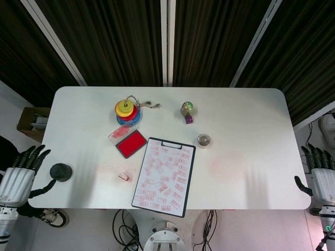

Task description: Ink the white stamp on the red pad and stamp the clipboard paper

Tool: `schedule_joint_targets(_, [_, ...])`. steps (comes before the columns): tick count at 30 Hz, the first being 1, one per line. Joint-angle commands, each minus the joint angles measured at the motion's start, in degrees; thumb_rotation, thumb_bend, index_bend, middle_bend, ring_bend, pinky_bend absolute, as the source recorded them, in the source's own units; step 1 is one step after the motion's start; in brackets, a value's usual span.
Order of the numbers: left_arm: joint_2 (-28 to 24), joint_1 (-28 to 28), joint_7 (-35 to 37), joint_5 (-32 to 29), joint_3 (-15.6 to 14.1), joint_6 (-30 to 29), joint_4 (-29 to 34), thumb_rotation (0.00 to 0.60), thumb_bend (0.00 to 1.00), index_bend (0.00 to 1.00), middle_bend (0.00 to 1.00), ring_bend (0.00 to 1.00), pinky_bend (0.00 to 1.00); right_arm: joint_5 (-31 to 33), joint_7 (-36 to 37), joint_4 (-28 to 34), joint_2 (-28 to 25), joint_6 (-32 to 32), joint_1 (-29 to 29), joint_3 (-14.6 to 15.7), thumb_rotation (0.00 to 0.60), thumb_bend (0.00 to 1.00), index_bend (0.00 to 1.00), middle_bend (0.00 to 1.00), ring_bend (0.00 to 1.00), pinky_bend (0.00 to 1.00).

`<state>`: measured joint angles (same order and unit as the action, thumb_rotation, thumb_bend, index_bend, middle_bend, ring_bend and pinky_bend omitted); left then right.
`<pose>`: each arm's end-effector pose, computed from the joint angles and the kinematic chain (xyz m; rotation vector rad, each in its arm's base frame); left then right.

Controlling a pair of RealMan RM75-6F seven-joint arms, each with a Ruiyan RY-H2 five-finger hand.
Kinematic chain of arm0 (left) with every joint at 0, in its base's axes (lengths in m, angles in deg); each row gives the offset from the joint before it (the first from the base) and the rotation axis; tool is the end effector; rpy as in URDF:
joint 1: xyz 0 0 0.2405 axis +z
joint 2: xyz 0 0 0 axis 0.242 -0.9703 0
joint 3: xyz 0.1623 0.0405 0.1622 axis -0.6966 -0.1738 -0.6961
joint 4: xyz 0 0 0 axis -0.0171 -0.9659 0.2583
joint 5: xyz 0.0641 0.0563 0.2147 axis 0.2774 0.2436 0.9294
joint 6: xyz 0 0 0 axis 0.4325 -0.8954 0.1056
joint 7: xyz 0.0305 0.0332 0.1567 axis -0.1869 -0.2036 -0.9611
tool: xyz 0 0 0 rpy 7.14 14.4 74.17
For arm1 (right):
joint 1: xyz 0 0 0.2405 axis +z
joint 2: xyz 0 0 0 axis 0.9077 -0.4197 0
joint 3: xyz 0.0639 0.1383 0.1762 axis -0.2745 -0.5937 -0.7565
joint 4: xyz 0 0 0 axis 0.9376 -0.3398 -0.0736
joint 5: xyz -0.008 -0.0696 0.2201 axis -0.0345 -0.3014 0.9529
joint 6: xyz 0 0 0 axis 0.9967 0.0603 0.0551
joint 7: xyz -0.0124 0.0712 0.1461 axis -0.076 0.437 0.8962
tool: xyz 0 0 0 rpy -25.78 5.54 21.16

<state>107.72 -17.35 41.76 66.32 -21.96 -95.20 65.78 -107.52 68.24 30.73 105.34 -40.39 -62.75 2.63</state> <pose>-0.2823 0.1759 0.1311 -1.5215 -0.7567 -0.8711 -0.3276 -0.1911 0.1386 1.3411 -0.8801 0.7786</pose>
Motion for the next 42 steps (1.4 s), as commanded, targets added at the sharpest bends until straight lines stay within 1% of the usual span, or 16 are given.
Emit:
schedule_joint_targets(1, [0.0,0.1,0.0,0.1,0.0,-0.1,0.0,0.466,0.2,0.13,0.09,0.06,0.16,0.0,0.0,0.0,0.0,0.0,0.0,0.0,0.6,0.21,0.0,0.0,0.0,0.0])
schedule_joint_targets(6, [0.1,0.2,0.3,0.5,-0.3,-0.2,-0.2,0.465,0.21,0.13,0.09,0.06,0.16,-0.2,0.1,-0.1,0.0,0.0,0.0,0.1,0.6,0.21,0.0,0.0,0.0,0.0])
schedule_joint_targets(7, [0.2,0.1,0.7,1.1,-0.4,-0.4,-0.3,0.476,0.21,0.14,0.09,0.06,0.16,-0.2,0.2,-0.2,0.0,-0.1,-0.1,0.2,0.6,0.21,0.0,0.0,0.0,0.0])
schedule_joint_targets(9, [0.6,-0.1,2.0,2.8,-0.3,-1.7,-1.0,0.548,0.24,0.16,0.1,0.07,0.18,-0.1,0.3,-0.3,0.0,-0.1,-0.2,0.1,0.6,0.21,0.0,0.0,0.0,0.0])
schedule_joint_targets(10, [1.6,-0.1,2.9,4.3,0.3,-3.7,-2.1,0.587,0.26,0.2,0.13,0.09,0.22,0.1,0.5,-0.3,0.0,-0.2,-0.2,0.0,0.6,0.21,0.0,0.0,0.0,0.0])
schedule_joint_targets(11, [2.4,-0.1,3.3,5.4,0.7,-5.3,-3.1,0.6,0.27,0.22,0.16,0.11,0.25,0.2,0.5,-0.3,-0.1,-0.2,-0.2,-0.1,0.6,0.21,0.0,0.0,0.0,0.0])
schedule_joint_targets(13, [3.9,-0.2,3.2,7.3,1.4,-7.8,-5.0,0.6,0.29,0.3,0.23,0.2,0.38,0.3,0.5,-0.4,0.0,-0.4,-0.2,-0.2,0.6,0.21,0.0,0.0,0.0,0.0])
schedule_joint_targets(14, [4.3,-0.3,2.9,7.8,1.5,-8.1,-5.4,0.6,0.29,0.32,0.25,0.29,0.48,0.2,0.5,-0.4,0.0,-0.5,-0.2,-0.3,0.6,0.21,0.0,0.0,0.0,0.0])
schedule_joint_targets(16, [4.5,-0.9,2.6,8.4,0.9,-6.7,-4.9,0.6,0.3,0.33,0.3,0.57,0.73,0.3,0.6,-0.5,0.1,-0.6,-0.2,-0.4,0.6,0.21,0.0,0.0,0.0,0.0])
schedule_joint_targets(17, [4.3,-1.3,2.5,8.3,0.4,-5.2,-4.2,0.6,0.3,0.33,0.33,0.68,0.82,0.4,0.6,-0.6,0.1,-0.5,-0.2,-0.4,0.6,0.21,0.0,0.0,0.0,0.0])
schedule_joint_targets(18, [4.2,-1.7,2.3,8.4,0.0,-3.8,-3.5,0.6,0.3,0.33,0.36,0.77,0.88,0.5,0.6,-0.7,0.1,-0.3,-0.1,-0.4,0.6,0.21,0.0,0.0,0.0,0.0])
schedule_joint_targets(20, [4.7,-3.0,0.9,8.8,-0.6,-1.0,-2.8,0.6,0.3,0.33,0.4,0.84,0.94,0.8,0.7,-1.0,0.2,0.0,0.0,-0.5,0.6,0.21,0.0,0.0,0.0,0.0])
schedule_joint_targets(27, [10.7,-8.4,-3.1,10.4,0.2,6.5,-3.8,0.6,0.3,0.35,0.41,0.91,0.97,0.8,0.8,-0.9,-0.2,0.0,-0.1,-0.4,0.6,0.21,0.0,0.0,0.0,0.0])
schedule_joint_targets(31, [15.4,-11.8,-7.5,9.3,1.1,12.7,-4.5,0.6,0.3,0.35,0.38,0.91,0.98,1.1,1.2,-0.7,-0.7,-0.4,-0.5,-0.5,0.6,0.21,0.0,0.0,0.0,0.0])
schedule_joint_targets(36, [20.4,-15.2,-9.0,6.3,1.9,18.7,-7.2,0.6,0.3,0.33,0.35,0.91,0.98,1.4,1.7,-0.7,-1.2,-0.7,-0.8,-0.6,0.6,0.21,0.0,0.0,0.0,0.0])
schedule_joint_targets(42, [23.0,-18.0,-9.0,3.9,2.5,22.6,-9.9,0.6,0.3,0.3,0.3,0.91,0.97,1.5,2.2,-0.8,-1.6,-0.6,-1.0,-0.6,0.6,0.22,0.0,0.0,0.0,0.0])
